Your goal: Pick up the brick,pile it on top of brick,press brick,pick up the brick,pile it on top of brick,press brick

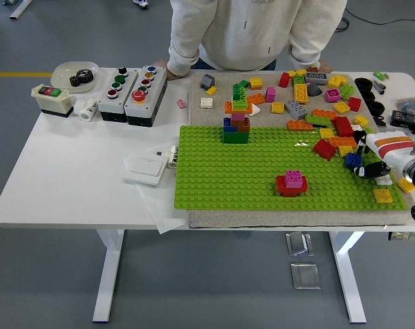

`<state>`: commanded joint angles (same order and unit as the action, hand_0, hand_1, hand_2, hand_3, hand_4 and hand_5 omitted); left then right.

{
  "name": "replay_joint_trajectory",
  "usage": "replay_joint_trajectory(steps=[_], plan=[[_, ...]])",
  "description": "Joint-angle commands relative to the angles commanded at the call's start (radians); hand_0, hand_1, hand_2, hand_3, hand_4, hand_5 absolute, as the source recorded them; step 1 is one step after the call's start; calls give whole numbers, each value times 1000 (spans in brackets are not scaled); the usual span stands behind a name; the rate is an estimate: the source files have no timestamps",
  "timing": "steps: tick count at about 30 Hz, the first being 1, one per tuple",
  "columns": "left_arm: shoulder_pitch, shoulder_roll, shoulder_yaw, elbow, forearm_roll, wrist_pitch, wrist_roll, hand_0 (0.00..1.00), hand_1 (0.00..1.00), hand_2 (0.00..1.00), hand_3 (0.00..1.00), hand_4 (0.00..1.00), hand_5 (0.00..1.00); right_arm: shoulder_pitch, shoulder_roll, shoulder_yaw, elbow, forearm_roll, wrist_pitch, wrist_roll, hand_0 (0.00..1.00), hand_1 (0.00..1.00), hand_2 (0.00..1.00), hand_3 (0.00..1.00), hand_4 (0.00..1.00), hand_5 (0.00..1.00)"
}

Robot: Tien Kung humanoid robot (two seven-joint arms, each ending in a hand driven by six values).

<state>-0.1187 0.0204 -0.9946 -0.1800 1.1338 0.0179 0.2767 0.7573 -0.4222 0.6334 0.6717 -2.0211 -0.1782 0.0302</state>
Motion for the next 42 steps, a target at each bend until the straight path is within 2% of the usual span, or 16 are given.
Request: replay_joint_trajectory(steps=[8, 17, 26, 28, 31, 38, 42], plan=[[-2, -1, 2, 0, -2, 0, -1, 778, 717, 668, 564, 590, 611, -3, -3, 4, 2, -5, -8, 3, 594, 543, 565, 503, 723, 483], [-1, -1, -10, 0, 10, 1, 0, 777, 714, 669, 565, 590, 609, -12, -40, 20, 79, -19, -7, 2, 594, 542, 564, 503, 722, 494], [1, -1, -26, 0, 25, 1, 0, 778, 715, 667, 564, 590, 609, -28, -129, 7, 296, -35, 9, 6, 592, 541, 564, 506, 711, 512], [1, -1, -27, 0, 26, 1, 0, 778, 715, 665, 565, 591, 609, -28, -135, 5, 319, -36, 12, 7, 592, 545, 564, 508, 698, 508], [1, 0, -31, 0, 29, 2, 1, 778, 715, 665, 565, 591, 609, -28, -174, -8, 412, -42, 41, 25, 592, 545, 564, 508, 698, 508], [2, 2, -35, 0, 34, 1, 2, 775, 715, 666, 565, 591, 609, -18, -213, -40, 568, -62, 92, 39, 591, 547, 567, 508, 698, 507], [3, 2, -37, 0, 36, 1, 2, 777, 715, 665, 564, 590, 609, -12, -218, -54, 609, -73, 103, 42, 600, 550, 567, 508, 699, 505]])
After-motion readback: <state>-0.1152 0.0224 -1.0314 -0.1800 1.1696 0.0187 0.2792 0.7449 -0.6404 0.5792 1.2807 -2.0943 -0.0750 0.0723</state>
